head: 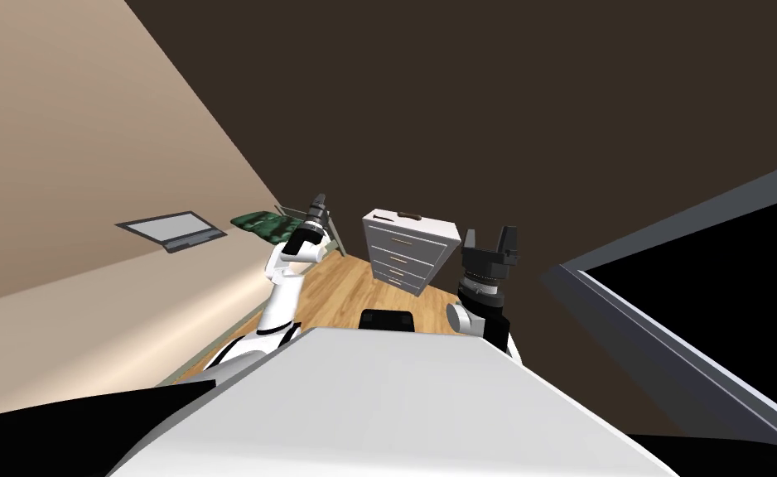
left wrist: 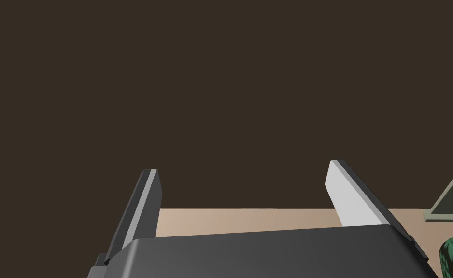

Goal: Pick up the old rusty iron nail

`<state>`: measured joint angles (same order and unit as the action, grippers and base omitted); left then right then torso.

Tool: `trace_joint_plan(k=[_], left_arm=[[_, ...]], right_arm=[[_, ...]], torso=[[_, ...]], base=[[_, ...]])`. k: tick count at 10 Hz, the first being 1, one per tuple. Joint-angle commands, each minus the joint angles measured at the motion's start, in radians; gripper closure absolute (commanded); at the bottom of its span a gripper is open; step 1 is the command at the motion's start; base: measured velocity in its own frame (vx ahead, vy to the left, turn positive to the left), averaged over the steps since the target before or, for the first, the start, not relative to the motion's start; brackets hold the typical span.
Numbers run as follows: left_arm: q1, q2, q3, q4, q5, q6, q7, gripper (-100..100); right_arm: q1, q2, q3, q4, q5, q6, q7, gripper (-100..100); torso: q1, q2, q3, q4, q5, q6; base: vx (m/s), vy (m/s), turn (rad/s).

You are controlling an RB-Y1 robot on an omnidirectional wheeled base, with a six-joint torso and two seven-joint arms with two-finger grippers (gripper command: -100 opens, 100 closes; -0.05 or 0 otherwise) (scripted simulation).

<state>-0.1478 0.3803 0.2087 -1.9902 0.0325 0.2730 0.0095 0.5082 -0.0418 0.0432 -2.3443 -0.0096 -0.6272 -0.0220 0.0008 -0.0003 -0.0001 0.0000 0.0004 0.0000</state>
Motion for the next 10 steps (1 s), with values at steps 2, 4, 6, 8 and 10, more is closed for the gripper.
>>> trace_joint_plan(k=[2, 4, 6, 8, 10], left_arm=[[-0.029, 0.012, 0.004, 0.018, 0.006, 0.066, 0.0, -100], [-0.081, 0.034, 0.011, 0.059, 0.017, 0.132, -0.003, -100], [-0.131, 0.057, 0.017, 0.102, 0.03, 0.181, -0.007, -100], [-0.134, 0.057, 0.017, 0.102, 0.03, 0.225, -0.007, -100], [-0.185, 0.079, 0.022, 0.146, 0.043, 0.28, -0.013, -100]], right_arm=[[0.0, 0.0, 0.0, 0.0, 0.0, 0.0, 0.0, 0], [0.0, 0.0, 0.0, 0.0, 0.0, 0.0, 0.0, 0], [0.0, 0.0, 0.0, 0.0, 0.0, 0.0, 0.0, 0], [0.0, 0.0, 0.0, 0.0, 0.0, 0.0, 0.0, 0], [0.0, 0.0, 0.0, 0.0, 0.0, 0.0, 0.0, 0]], torso=[[0.0, 0.0, 0.0, 0.0, 0.0, 0.0], [-0.001, 0.0, 0.0, 0.0, 0.0, 0.0], [0.0, 0.0, 0.0, 0.0, 0.0, -0.001], [-0.001, -0.001, 0.0, 0.0, 0.0, -0.001], [-0.002, -0.001, -0.001, 0.0, 0.0, 0.0]], base=[[-0.014, 0.006, -0.035], [-0.013, 0.001, -0.084], [-0.004, -0.002, -0.045], [-0.003, -0.003, -0.024], [0.001, -0.013, -0.081]])
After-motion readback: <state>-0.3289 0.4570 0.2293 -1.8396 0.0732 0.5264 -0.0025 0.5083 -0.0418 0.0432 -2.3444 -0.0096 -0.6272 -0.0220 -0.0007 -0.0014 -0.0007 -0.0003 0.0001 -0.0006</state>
